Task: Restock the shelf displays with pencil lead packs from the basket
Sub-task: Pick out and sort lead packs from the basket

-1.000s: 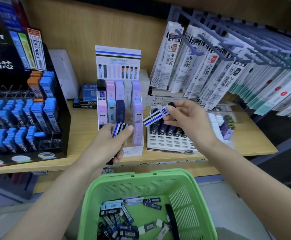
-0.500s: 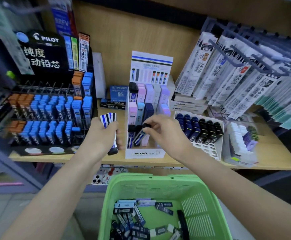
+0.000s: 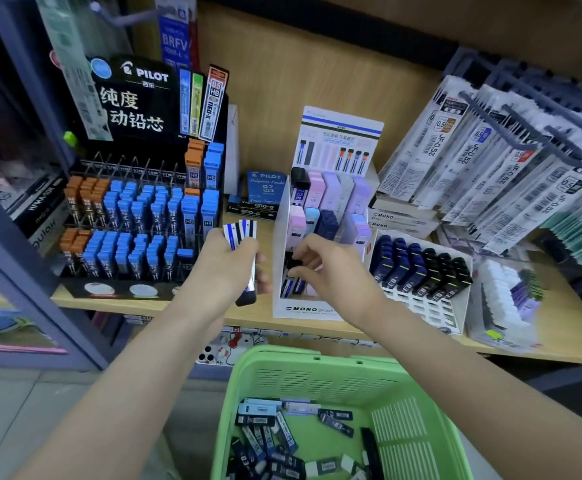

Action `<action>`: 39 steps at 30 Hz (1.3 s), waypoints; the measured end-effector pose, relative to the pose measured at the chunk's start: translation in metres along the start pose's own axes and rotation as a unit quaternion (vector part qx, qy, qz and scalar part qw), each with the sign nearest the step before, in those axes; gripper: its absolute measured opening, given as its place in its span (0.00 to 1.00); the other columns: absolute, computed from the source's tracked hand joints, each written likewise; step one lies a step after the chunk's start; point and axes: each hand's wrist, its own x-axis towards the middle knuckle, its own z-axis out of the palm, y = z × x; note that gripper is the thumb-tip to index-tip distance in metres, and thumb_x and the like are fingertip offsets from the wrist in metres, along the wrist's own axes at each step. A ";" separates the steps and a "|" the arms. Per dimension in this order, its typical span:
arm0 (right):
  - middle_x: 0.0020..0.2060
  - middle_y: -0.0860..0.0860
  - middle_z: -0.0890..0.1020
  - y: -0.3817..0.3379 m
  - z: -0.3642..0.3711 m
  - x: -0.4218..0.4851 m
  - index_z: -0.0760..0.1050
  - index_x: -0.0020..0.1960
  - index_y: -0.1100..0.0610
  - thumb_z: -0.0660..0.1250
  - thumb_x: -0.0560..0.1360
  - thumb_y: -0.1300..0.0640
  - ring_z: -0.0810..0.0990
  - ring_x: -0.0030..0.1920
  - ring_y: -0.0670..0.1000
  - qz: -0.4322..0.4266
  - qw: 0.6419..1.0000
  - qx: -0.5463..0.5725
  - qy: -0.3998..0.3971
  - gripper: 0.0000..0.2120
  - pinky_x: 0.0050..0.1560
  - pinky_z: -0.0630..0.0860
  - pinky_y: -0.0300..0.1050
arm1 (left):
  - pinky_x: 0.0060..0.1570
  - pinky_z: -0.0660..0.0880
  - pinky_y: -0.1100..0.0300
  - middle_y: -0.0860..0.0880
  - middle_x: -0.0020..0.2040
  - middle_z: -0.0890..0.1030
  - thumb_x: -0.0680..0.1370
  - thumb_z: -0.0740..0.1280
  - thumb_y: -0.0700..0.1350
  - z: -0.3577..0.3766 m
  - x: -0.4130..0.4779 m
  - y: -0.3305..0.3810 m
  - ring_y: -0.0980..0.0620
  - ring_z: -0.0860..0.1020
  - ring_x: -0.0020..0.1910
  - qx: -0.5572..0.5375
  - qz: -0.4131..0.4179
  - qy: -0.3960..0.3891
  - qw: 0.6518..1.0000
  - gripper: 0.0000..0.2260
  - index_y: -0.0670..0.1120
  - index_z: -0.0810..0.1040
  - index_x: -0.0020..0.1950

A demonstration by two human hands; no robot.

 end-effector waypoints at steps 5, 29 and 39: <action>0.45 0.46 0.70 0.001 0.009 -0.003 0.76 0.51 0.58 0.70 0.74 0.60 0.73 0.40 0.47 -0.019 0.997 -0.064 0.036 0.07 0.47 0.75 0.47 | 0.28 0.79 0.62 0.45 0.40 0.76 0.82 0.58 0.40 0.002 -0.002 0.000 0.51 0.76 0.30 -0.022 -0.007 -0.009 1.000 0.01 0.45 0.67 0.51; 0.41 0.56 0.82 -0.014 -0.037 -0.027 0.78 0.45 0.57 0.68 0.75 0.61 0.82 0.41 0.49 0.089 0.944 0.276 0.158 0.01 0.42 0.77 0.34 | 0.18 0.63 0.66 0.46 0.35 0.72 0.82 0.54 0.38 0.002 0.000 -0.001 0.53 0.66 0.23 -0.058 -0.065 0.011 0.996 0.03 0.41 0.63 0.55; 0.41 0.47 0.82 0.005 -0.015 -0.029 0.82 0.51 0.57 0.72 0.72 0.59 0.78 0.40 0.45 -0.015 0.995 0.004 0.100 0.08 0.48 0.77 0.39 | 0.24 0.76 0.64 0.44 0.44 0.77 0.82 0.57 0.39 0.004 -0.008 0.004 0.52 0.73 0.30 -0.012 -0.051 -0.027 0.998 0.06 0.45 0.65 0.58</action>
